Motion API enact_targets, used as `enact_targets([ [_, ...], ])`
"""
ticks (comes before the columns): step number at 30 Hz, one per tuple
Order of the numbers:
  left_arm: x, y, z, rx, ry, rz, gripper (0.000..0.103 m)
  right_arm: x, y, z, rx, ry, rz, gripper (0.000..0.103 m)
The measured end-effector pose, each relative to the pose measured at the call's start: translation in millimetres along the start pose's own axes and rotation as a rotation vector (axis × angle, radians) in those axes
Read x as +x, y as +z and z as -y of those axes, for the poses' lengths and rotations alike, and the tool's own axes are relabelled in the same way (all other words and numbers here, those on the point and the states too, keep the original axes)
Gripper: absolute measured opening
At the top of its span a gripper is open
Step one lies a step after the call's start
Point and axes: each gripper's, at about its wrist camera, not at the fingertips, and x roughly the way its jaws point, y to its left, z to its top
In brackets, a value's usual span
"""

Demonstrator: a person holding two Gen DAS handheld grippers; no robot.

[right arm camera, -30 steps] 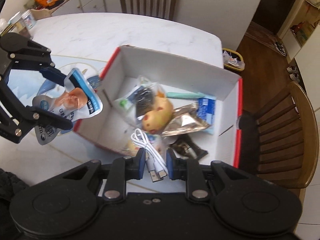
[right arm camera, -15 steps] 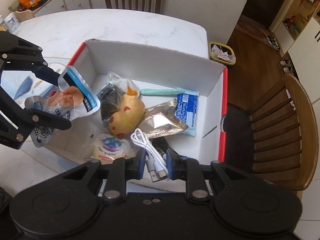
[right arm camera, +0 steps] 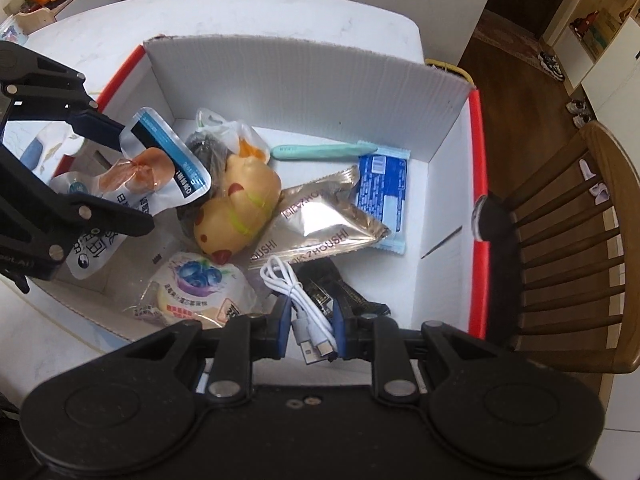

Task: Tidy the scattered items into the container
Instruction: 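Open left gripper dropping sausage packet while right gripper releases USB cable into box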

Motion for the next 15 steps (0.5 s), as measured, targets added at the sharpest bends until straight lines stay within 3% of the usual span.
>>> enact_targets([
  [15, 34, 6, -5, -0.004, 0.010, -0.048, 0.058, 16, -4, -1, 0.021, 0.000, -0.026, 0.023],
])
